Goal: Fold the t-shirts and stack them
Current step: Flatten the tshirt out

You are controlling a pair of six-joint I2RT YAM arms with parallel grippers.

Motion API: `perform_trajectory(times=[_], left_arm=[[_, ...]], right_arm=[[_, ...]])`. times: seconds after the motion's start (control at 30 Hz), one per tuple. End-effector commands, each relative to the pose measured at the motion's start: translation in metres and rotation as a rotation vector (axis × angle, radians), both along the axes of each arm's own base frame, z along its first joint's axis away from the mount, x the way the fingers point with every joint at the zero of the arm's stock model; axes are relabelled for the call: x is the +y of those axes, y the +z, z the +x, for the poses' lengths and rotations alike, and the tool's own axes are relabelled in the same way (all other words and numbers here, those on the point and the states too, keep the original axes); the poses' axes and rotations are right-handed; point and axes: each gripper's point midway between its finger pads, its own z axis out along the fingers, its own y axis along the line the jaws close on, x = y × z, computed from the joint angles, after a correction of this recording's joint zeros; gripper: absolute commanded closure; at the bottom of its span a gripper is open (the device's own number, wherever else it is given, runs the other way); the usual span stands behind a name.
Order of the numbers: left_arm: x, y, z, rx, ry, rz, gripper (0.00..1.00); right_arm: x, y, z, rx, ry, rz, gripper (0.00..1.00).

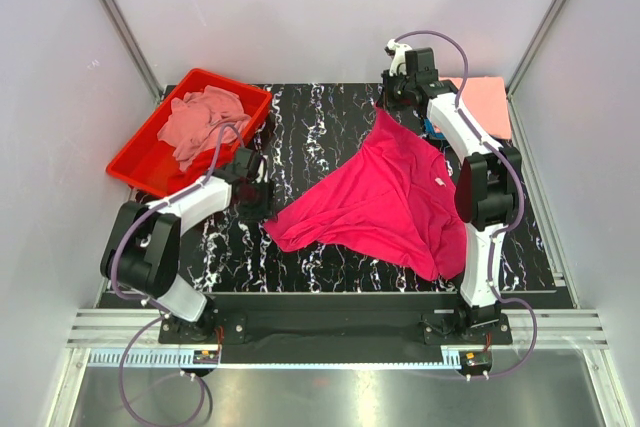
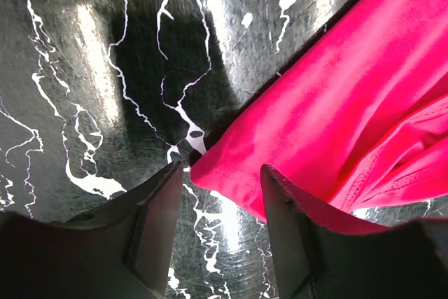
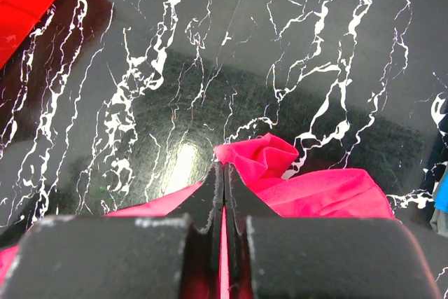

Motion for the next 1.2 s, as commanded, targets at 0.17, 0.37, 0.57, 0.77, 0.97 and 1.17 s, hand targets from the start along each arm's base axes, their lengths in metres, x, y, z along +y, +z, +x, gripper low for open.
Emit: perform_trajectory(times=[0.17,0.37,0.57,0.77,0.97,1.17], left_arm=[[-0.002,0.006,0.012,-0.030,-0.014,-0.012,0.48],[0.004,-0.005,0.006,0.012,0.010,0.022,0.52],[-0.002,-0.008,0.008,0.015,0.012,-0.006,0.60],[-0.006,-0.001,0.013,0.020,-0.010,-0.014,1.00],[0.033,0.122,0.063,-0.290,0.068,0.185,1.00],[0.063,0.320,0.091,-0.741,0.178,0.238,1.00]], right_arm=[[0.001,0.048,-0.003,-0.112,0.027,0.029,1.00],[0.003,0.048,-0.003,-0.110,0.029,0.041,1.00],[0.003,0.051,-0.002,-0.116,0.027,0.049,1.00],[-0.002,0.058,-0.003,-0.150,0.014,0.031,1.00],[-0.042,0.127,-0.008,-0.309,-0.137,-0.089,1.00],[-0.091,0.279,-0.059,-0.588,-0.307,-0.142,1.00]])
